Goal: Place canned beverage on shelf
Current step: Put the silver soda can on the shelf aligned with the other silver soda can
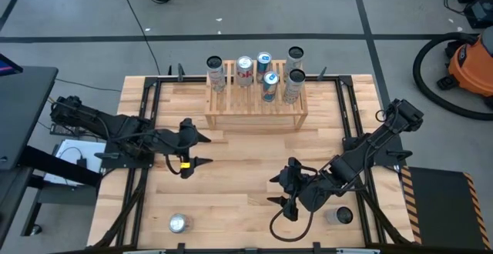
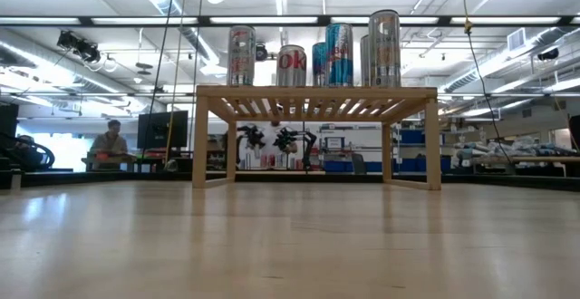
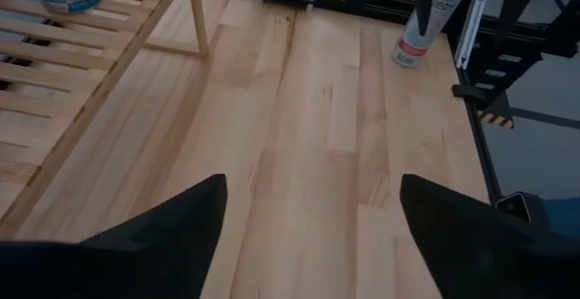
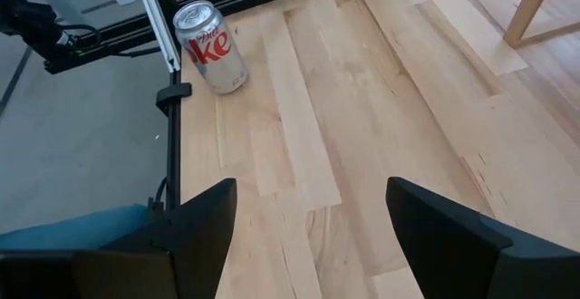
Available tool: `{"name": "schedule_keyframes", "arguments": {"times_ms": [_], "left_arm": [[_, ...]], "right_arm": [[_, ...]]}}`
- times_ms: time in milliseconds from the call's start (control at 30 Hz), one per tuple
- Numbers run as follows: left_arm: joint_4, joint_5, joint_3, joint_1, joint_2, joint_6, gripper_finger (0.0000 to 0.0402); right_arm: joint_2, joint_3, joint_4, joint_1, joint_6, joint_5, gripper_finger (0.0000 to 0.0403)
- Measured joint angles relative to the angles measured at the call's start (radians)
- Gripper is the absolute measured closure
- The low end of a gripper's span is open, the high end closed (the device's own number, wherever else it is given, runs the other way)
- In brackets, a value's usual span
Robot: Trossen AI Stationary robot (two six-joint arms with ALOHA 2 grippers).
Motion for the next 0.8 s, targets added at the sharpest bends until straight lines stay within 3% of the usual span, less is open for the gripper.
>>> {"name": "schedule_keyframes", "arguments": {"times_ms": [200, 400, 800], "left_arm": [[-0.045, 0.003, 0.0, 0.0, 0.0, -0.004, 0.0007], [-0.025, 0.053, 0.0, 0.0, 0.0, -0.094, 0.0012], [0.003, 0.045, 0.0, -0.001, 0.0, -0.013, 0.0013]], "right_arm": [[0.0, 0.0, 0.0, 0.0, 0.0, 0.0, 0.0111], [0.0, 0.0, 0.0, 0.0, 0.0, 0.002, 0.0111], [0.0, 0.0, 0.016, 0.0, 0.0, -0.018, 0.0111]]}}
